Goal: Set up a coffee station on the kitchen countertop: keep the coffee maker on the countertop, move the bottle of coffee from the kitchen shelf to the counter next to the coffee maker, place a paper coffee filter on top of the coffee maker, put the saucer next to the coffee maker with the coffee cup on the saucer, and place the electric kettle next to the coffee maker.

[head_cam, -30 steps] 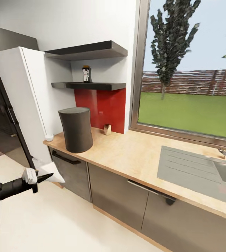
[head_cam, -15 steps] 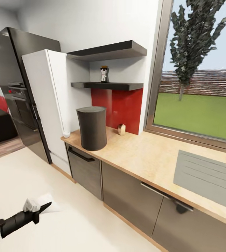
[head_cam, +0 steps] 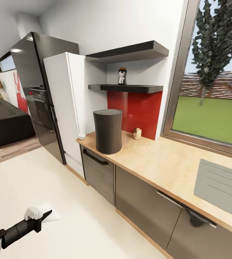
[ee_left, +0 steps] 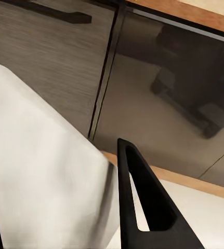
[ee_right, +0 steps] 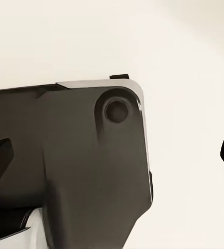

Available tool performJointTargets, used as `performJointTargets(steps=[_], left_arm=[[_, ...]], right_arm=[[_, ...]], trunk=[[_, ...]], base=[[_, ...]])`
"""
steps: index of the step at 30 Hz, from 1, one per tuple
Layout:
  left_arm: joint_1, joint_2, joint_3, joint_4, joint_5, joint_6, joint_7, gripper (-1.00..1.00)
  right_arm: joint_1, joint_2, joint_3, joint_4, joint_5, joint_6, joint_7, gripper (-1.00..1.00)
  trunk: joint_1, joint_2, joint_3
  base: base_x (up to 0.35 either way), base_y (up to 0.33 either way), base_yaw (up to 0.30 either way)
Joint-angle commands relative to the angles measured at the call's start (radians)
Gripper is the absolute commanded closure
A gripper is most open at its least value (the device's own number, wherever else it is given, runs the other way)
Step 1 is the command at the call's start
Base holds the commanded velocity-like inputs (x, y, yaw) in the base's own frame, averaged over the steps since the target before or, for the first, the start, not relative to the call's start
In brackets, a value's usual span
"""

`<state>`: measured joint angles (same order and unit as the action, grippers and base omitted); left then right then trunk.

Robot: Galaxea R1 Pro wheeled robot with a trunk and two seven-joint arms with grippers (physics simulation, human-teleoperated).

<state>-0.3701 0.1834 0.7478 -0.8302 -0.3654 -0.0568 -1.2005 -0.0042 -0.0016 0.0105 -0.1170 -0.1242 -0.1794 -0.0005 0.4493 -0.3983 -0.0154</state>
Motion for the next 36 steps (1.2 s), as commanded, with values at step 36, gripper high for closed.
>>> performJointTargets(steps=[36], left_arm=[[-0.001, -0.001, 0.004, 0.002, -0.010, -0.006, -0.004, 1.00]], right_arm=[[0.000, 0.029, -0.003, -0.009, 0.003, -0.003, 0.002, -1.00]], trunk=[[0.001, -0.002, -0.002]], base=[[0.146, 0.287, 0.002]])
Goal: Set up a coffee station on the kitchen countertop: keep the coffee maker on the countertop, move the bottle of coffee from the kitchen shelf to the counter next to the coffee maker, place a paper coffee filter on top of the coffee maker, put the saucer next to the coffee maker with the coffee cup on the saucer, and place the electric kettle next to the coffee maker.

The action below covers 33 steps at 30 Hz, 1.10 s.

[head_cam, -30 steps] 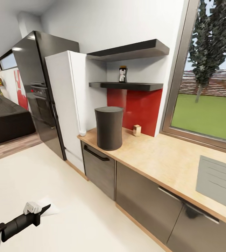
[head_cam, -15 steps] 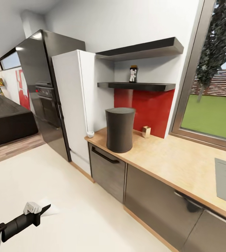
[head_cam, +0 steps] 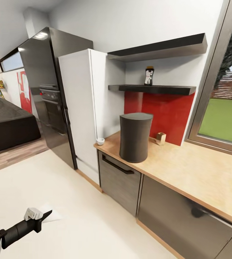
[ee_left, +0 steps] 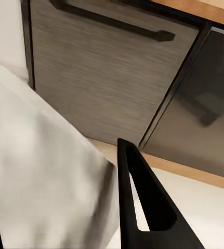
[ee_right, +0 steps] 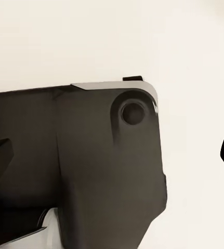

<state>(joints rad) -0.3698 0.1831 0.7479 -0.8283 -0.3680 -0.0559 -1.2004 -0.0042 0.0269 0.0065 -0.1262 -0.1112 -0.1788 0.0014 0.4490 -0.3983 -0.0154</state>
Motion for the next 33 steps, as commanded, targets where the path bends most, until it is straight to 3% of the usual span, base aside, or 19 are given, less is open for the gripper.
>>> performJointTargets(steps=[1, 33], left_arm=[[-0.001, -0.001, 0.004, 0.000, -0.008, -0.007, -0.004, 1.00], [-0.001, -0.001, 0.004, 0.000, -0.008, -0.007, -0.004, 1.00]], right_arm=[[0.000, 0.000, 0.001, 0.000, -0.010, -0.004, 0.000, -1.00], [0.000, -0.005, 0.001, 0.000, -0.010, -0.004, 0.000, -1.00]], trunk=[[0.001, -0.002, -0.002], [0.001, -0.002, -0.002]], base=[[0.231, 0.278, 0.000], [0.207, 0.280, 0.000]])
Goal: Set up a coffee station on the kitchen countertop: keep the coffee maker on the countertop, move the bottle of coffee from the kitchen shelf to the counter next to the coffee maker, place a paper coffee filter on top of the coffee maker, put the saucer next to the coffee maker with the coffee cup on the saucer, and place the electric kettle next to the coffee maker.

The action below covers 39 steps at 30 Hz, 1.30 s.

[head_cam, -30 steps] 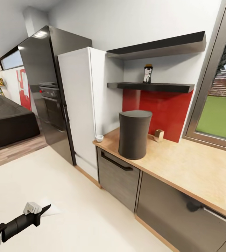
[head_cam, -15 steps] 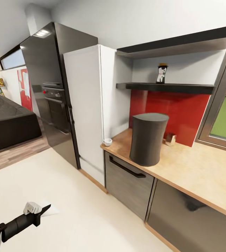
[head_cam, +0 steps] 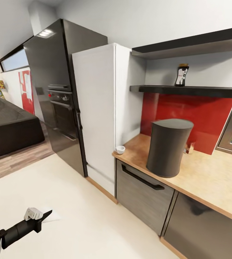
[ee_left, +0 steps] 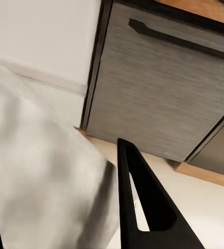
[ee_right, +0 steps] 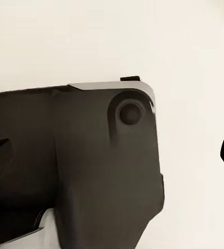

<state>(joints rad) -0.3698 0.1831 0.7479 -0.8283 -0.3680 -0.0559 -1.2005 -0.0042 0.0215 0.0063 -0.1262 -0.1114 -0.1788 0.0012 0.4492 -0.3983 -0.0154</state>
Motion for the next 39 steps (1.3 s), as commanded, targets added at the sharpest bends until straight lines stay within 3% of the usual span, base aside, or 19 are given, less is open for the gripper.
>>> performJointTargets(steps=[1, 39], left_arm=[[-0.001, -0.001, 0.004, 0.000, -0.008, -0.007, -0.004, 1.00], [-0.001, -0.001, 0.003, 0.015, -0.008, -0.009, -0.004, 1.00]], right_arm=[[0.000, 0.000, 0.001, 0.000, -0.010, -0.004, 0.000, -1.00], [0.000, 0.000, 0.001, 0.000, -0.010, -0.004, 0.000, -1.00]], trunk=[[0.001, -0.002, -0.002], [0.001, -0.002, -0.002]], base=[[0.166, 0.294, -0.016], [0.186, 0.284, -0.250]])
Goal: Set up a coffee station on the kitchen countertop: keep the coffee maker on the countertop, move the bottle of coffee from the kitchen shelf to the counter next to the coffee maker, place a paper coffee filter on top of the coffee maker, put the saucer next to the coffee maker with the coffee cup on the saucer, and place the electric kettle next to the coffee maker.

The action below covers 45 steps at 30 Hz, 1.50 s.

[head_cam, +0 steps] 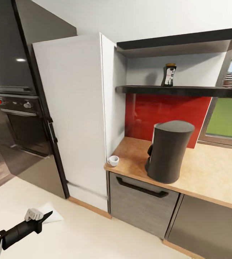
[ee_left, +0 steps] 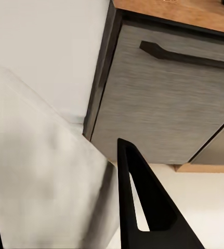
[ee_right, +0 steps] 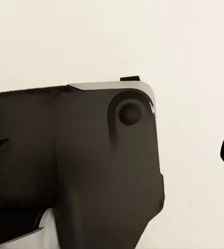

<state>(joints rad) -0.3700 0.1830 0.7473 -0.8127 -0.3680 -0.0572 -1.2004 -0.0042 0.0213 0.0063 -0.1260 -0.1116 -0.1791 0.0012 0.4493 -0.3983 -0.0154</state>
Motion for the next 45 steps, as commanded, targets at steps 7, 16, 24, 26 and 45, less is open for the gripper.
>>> performJointTargets(steps=[7, 16, 24, 26, 45], left_arm=[[-0.001, 0.000, 0.004, 0.000, -0.008, -0.007, -0.004, 1.00], [-0.001, 0.000, 0.004, 0.014, -0.008, -0.066, -0.004, 1.00], [-0.001, 0.000, 0.004, 0.026, -0.008, -0.073, -0.004, 1.00], [-0.001, 0.000, 0.004, 0.026, -0.008, -0.073, -0.004, 1.00], [-0.001, 0.000, 0.005, 0.026, -0.007, -0.075, -0.004, 1.00]], right_arm=[[0.000, 0.000, 0.001, 0.000, -0.010, -0.003, 0.000, -1.00], [0.000, 0.000, 0.001, 0.000, -0.010, -0.003, 0.000, -1.00], [0.000, 0.000, 0.001, 0.000, -0.010, -0.003, 0.000, -1.00], [0.000, 0.000, 0.001, 0.000, -0.010, -0.003, 0.000, -1.00], [0.000, 0.000, 0.001, 0.000, -0.010, -0.003, -0.002, -1.00]], trunk=[[0.001, -0.002, -0.002], [0.001, -0.002, -0.002], [0.001, -0.002, -0.002], [0.001, -0.002, -0.002], [0.001, -0.002, -0.002]], base=[[0.024, 0.083, -0.268], [0.012, 0.025, -0.268], [0.096, 0.264, -0.268], [0.101, 0.295, -0.268], [0.020, 0.305, -0.268]])
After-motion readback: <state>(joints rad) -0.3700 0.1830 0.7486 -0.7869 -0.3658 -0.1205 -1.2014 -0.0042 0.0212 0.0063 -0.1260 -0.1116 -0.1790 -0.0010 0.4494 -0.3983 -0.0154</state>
